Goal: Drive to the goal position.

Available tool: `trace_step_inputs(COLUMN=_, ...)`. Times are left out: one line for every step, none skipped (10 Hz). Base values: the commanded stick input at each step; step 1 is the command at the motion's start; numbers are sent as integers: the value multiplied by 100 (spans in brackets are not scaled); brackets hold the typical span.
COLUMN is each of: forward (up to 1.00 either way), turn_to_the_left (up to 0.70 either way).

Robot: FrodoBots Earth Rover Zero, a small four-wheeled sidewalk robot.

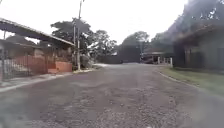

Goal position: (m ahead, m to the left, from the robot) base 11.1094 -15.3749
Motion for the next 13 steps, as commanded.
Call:
trace_step_inputs(forward=70, turn_to_the_left=0)
trace_step_inputs(forward=70, turn_to_the_left=0)
trace_step_inputs(forward=70, turn_to_the_left=0)
trace_step_inputs(forward=70, turn_to_the_left=0)
trace_step_inputs(forward=70, turn_to_the_left=0)
trace_step_inputs(forward=70, turn_to_the_left=0)
trace_step_inputs(forward=70, turn_to_the_left=0)
trace_step_inputs(forward=70, turn_to_the_left=0)
trace_step_inputs(forward=70, turn_to_the_left=-15)
trace_step_inputs(forward=70, turn_to_the_left=-35)
trace_step_inputs(forward=70, turn_to_the_left=-35)
trace_step_inputs(forward=70, turn_to_the_left=-35)
trace_step_inputs(forward=70, turn_to_the_left=-28)
